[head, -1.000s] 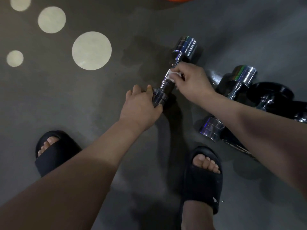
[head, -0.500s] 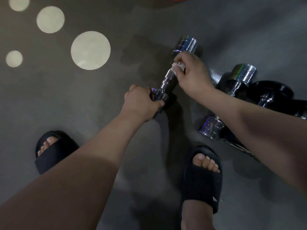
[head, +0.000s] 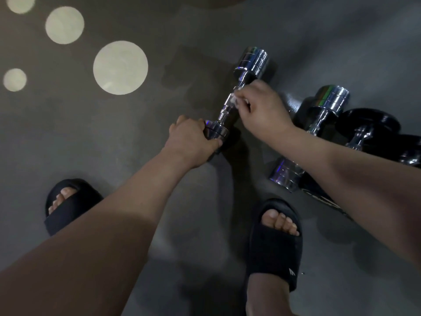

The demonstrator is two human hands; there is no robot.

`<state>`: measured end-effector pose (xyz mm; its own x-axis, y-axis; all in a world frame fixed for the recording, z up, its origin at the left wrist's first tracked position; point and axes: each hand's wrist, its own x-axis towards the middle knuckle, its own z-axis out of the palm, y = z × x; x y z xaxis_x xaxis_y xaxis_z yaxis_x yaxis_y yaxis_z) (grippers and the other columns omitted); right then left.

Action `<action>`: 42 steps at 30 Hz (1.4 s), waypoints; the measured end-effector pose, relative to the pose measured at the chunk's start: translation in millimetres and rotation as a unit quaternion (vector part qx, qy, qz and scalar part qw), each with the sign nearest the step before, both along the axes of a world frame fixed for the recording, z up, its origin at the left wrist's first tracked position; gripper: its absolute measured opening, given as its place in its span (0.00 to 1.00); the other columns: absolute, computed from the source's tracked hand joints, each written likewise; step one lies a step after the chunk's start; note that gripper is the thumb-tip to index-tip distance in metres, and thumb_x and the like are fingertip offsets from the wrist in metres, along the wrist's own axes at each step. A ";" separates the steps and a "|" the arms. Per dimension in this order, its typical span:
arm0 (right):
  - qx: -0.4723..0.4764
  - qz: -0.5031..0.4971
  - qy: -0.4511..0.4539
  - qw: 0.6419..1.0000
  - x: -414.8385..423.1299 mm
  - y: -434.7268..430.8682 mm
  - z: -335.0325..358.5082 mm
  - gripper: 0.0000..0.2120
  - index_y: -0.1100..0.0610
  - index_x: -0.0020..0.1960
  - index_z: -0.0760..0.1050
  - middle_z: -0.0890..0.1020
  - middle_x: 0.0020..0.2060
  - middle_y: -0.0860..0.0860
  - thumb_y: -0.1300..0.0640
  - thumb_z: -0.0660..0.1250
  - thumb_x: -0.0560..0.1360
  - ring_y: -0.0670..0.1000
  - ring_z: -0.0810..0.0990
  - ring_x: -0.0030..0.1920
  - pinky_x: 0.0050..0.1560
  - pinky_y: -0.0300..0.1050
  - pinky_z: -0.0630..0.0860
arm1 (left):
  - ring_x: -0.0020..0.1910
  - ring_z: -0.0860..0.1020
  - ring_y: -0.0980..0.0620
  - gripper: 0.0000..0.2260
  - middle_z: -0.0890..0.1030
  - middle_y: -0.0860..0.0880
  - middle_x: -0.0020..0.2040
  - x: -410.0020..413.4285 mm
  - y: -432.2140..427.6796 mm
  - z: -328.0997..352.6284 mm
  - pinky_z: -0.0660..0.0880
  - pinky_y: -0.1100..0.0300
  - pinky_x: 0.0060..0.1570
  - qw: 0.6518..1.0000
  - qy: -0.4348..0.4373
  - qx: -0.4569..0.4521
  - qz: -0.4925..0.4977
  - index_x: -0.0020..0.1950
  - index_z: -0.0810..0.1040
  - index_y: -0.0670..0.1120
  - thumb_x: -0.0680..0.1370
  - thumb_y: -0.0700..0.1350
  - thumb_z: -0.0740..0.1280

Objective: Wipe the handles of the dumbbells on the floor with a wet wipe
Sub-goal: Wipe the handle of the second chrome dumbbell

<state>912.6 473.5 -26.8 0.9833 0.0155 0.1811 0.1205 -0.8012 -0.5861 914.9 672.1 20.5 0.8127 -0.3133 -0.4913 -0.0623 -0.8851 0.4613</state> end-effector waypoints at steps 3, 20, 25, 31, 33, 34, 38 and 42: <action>-0.004 0.080 -0.012 0.997 -13.4 7.5 -1.3 0.08 0.63 0.52 0.81 0.78 0.46 0.60 0.60 0.65 0.80 0.59 0.80 0.44 0.48 0.50 0.78 | 0.50 0.78 0.38 0.13 0.74 0.46 0.37 3.1 2.3 -5.1 0.66 0.57 0.42 1.000 0.011 -0.003 0.008 0.42 0.75 0.46 0.73 0.53 0.74; -0.043 0.002 0.036 0.998 8.3 -13.2 10.3 0.14 0.62 0.60 0.80 0.78 0.53 0.62 0.60 0.63 0.77 0.59 0.80 0.49 0.52 0.41 0.74 | 0.54 0.74 0.42 0.18 0.74 0.44 0.45 -3.0 -7.1 -6.3 0.64 0.59 0.45 0.999 -0.024 0.045 0.003 0.35 0.67 0.53 0.71 0.59 0.74; -0.119 0.055 0.046 0.990 19.4 -21.1 19.2 0.21 0.59 0.60 0.80 0.77 0.50 0.62 0.51 0.53 0.79 0.65 0.79 0.46 0.46 0.57 0.78 | 0.55 0.74 0.42 0.17 0.73 0.45 0.47 -4.7 -9.5 -4.7 0.64 0.59 0.45 0.998 -0.027 0.054 0.003 0.38 0.70 0.52 0.71 0.60 0.74; -0.210 0.009 0.068 0.975 22.9 -15.8 24.6 0.21 0.51 0.64 0.78 0.79 0.53 0.59 0.49 0.54 0.77 0.67 0.79 0.50 0.44 0.57 0.76 | 0.57 0.74 0.42 0.18 0.71 0.46 0.47 -11.3 -14.3 -7.7 0.66 0.57 0.47 0.997 -0.053 0.058 -0.004 0.53 0.81 0.48 0.71 0.59 0.75; -0.183 -0.005 0.076 0.980 20.5 -14.8 25.0 0.24 0.51 0.63 0.80 0.79 0.55 0.58 0.46 0.51 0.78 0.65 0.77 0.54 0.47 0.56 0.77 | 0.57 0.73 0.42 0.19 0.70 0.47 0.47 -14.5 -16.2 -8.4 0.67 0.56 0.48 0.996 -0.063 0.063 -0.005 0.55 0.81 0.48 0.71 0.59 0.74; -0.172 -0.012 0.062 0.983 17.8 -14.6 23.8 0.23 0.52 0.61 0.81 0.79 0.55 0.57 0.45 0.51 0.78 0.64 0.76 0.55 0.47 0.55 0.77 | 0.58 0.73 0.42 0.20 0.70 0.47 0.48 -15.7 -16.9 -8.7 0.68 0.56 0.50 0.996 -0.066 0.063 -0.004 0.55 0.81 0.48 0.71 0.60 0.74; -0.138 -0.016 -0.003 0.990 9.2 -15.1 12.8 0.12 0.56 0.53 0.82 0.76 0.52 0.56 0.52 0.62 0.81 0.60 0.74 0.52 0.43 0.52 0.75 | 0.59 0.72 0.42 0.20 0.69 0.48 0.48 -16.7 -17.0 -8.8 0.66 0.56 0.50 0.996 -0.064 0.057 0.006 0.54 0.81 0.47 0.71 0.60 0.75; -0.084 0.017 -0.006 0.996 2.7 -13.7 9.0 0.12 0.61 0.56 0.81 0.78 0.50 0.59 0.55 0.62 0.82 0.61 0.78 0.49 0.47 0.54 0.77 | 0.59 0.72 0.42 0.20 0.69 0.48 0.47 -16.6 -18.0 -9.7 0.67 0.56 0.51 0.996 -0.063 0.064 0.000 0.54 0.80 0.48 0.71 0.61 0.75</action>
